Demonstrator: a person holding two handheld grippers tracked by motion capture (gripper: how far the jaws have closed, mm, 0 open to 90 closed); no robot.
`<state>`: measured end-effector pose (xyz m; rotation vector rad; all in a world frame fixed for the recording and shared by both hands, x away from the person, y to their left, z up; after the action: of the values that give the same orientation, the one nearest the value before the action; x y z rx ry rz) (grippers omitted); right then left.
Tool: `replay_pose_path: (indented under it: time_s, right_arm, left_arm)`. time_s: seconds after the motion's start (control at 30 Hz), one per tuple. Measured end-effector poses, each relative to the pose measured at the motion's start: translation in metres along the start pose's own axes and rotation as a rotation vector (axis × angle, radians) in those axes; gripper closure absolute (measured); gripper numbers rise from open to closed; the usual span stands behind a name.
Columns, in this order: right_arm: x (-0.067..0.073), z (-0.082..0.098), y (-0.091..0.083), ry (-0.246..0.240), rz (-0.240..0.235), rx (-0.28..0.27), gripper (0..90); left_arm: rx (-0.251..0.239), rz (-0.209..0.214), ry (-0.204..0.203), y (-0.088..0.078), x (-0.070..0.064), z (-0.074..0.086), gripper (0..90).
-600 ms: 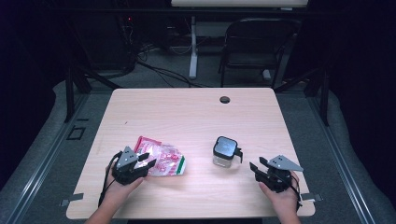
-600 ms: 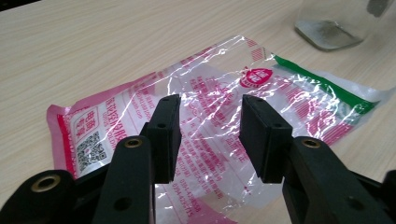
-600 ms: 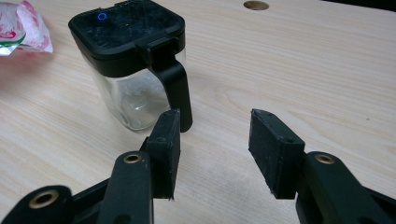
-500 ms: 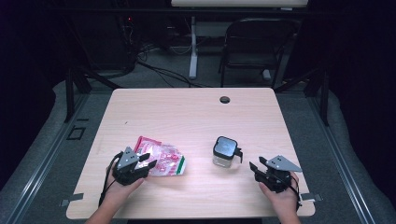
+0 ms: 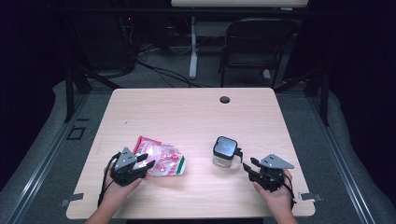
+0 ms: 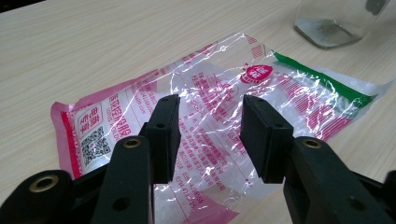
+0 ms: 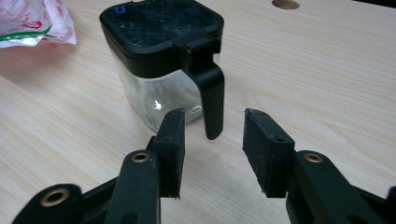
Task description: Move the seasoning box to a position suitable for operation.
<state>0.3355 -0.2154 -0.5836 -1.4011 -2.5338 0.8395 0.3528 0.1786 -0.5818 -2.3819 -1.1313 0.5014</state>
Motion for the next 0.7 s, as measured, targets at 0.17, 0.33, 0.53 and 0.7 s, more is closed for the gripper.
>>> replay_pose_path:
  time_s: [0.17, 0.33, 0.53, 0.7]
  right_arm:
    - [-0.002, 0.000, 0.008, -0.005, 0.014, 0.024, 58.0]
    - [-0.003, 0.001, 0.023, 0.006, 0.008, 0.054, 57.2]
    - [0.002, -0.003, 0.034, -0.034, 0.032, 0.076, 57.6]
    - [-0.001, -0.002, 0.040, -0.029, 0.039, 0.095, 57.6]
  left_arm:
    - [0.007, 0.002, 0.003, -0.001, 0.000, 0.003, 57.7]
    - [-0.005, -0.004, -0.008, -0.007, 0.002, 0.004, 57.6]
    - [-0.015, -0.018, -0.026, -0.014, 0.004, 0.007, 57.6]
    - [-0.015, -0.025, -0.029, -0.016, 0.005, 0.009, 57.6]
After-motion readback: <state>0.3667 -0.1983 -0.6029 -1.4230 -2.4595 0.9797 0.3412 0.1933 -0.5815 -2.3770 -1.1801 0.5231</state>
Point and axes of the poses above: each handheld gripper's, and its own axes: y roughly forward along the jaws, z roughly out of its underside, x roughly to its left, the point moved 7 cm from there along y, roughly forward along the jaws, and after that the axes turned 10 degrees about -y, right-handed, at the moved point
